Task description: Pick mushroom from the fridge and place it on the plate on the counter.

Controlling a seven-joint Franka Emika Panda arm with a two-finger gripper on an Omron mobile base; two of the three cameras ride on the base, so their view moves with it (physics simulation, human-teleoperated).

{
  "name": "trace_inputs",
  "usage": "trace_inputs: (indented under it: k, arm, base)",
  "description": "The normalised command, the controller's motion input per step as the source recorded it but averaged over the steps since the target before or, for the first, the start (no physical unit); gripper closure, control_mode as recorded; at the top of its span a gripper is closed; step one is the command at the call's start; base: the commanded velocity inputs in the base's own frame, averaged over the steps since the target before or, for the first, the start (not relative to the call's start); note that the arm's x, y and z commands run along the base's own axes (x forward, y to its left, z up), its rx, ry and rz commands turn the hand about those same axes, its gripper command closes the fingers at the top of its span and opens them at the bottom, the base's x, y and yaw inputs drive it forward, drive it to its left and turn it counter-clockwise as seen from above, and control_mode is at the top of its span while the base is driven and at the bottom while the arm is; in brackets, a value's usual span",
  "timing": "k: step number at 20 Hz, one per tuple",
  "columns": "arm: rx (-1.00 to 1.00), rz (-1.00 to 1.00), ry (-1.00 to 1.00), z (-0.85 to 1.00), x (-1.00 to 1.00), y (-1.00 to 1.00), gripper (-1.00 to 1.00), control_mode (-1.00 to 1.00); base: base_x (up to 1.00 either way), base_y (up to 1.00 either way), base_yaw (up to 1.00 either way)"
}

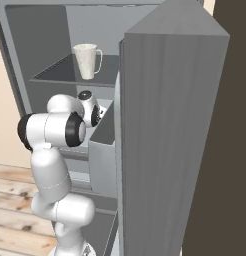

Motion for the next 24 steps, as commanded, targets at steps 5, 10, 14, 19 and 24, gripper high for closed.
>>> trace_inputs:
  k: [5, 10, 14, 19, 24]
  arm:
    - [0.0, 0.0, 0.0, -0.02, 0.03, 0.0, 1.0, -1.0]
    - [0.01, 0.0, 0.01, -0.09, 0.01, 0.0, 1.0, -1.0]
    - [0.0, 0.0, 0.0, -0.02, 0.01, 0.0, 1.0, -1.0]
    - [0.0, 0.0, -0.01, 0.0, -0.12, 0.0, 1.0, -1.0]
    - [0.0, -0.01, -0.11, 0.0, -0.71, -0.04, 1.0, -1.0]
  base:
    - [0.0, 0.0, 0.0]
    - [0.0, 0.0, 0.0]
    - [0.0, 0.0, 0.0]
    - [0.0, 0.0, 0.0]
    - [0.0, 0.0, 0.0]
